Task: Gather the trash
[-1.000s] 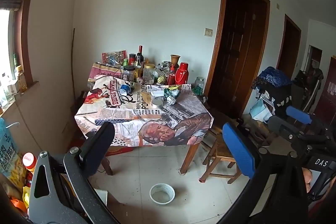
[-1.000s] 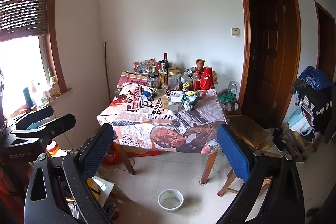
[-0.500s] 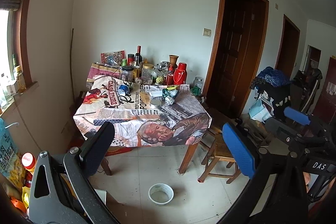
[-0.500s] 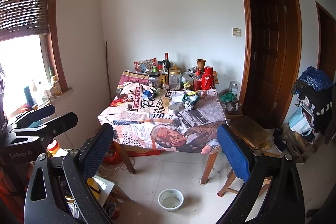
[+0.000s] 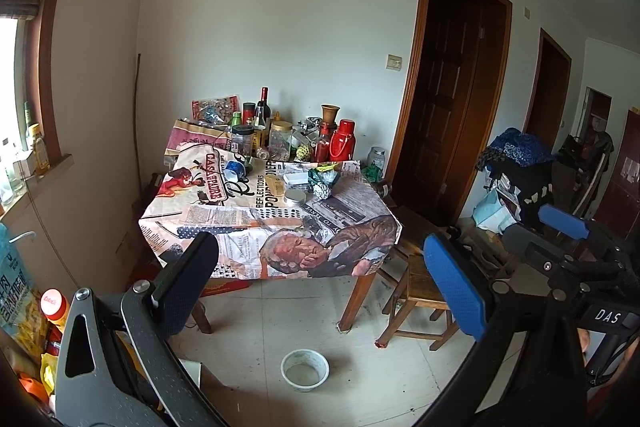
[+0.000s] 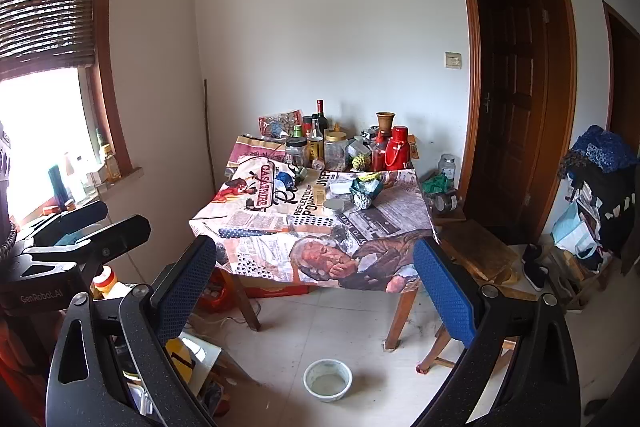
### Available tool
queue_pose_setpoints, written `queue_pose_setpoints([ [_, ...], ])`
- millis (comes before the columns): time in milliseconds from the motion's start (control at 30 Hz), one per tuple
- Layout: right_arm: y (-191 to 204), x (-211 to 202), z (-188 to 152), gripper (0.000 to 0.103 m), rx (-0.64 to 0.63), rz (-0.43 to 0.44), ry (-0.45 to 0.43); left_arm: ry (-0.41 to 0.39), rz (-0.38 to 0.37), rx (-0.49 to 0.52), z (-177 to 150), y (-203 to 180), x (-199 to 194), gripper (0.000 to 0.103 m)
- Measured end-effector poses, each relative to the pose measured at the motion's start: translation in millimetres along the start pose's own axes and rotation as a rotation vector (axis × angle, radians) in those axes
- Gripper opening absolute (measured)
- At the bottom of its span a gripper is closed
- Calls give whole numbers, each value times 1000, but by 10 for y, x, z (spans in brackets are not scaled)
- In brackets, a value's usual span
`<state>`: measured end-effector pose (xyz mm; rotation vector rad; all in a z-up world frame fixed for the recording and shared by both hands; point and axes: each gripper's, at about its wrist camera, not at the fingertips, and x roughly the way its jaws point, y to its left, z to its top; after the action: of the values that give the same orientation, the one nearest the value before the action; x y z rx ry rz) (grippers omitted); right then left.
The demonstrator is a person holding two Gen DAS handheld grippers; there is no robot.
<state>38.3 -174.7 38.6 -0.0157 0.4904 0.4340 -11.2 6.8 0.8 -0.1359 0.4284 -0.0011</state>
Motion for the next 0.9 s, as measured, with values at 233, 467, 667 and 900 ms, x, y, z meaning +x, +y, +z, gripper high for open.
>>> queue_pose_setpoints([
  [233,9,-1,-5,98,4,8,0,-3,2,7,-7,-28,4,103],
  [467,-3,-1,-2,98,9,9,2,-5,11,17,-6,-54,0,103],
  [667,-56,1,6,98,20,18,6,-4,15,22,37,-108,3,103],
  [900,-124,31,19,98,25,27,8,3,25,20,69,-163,70,103],
])
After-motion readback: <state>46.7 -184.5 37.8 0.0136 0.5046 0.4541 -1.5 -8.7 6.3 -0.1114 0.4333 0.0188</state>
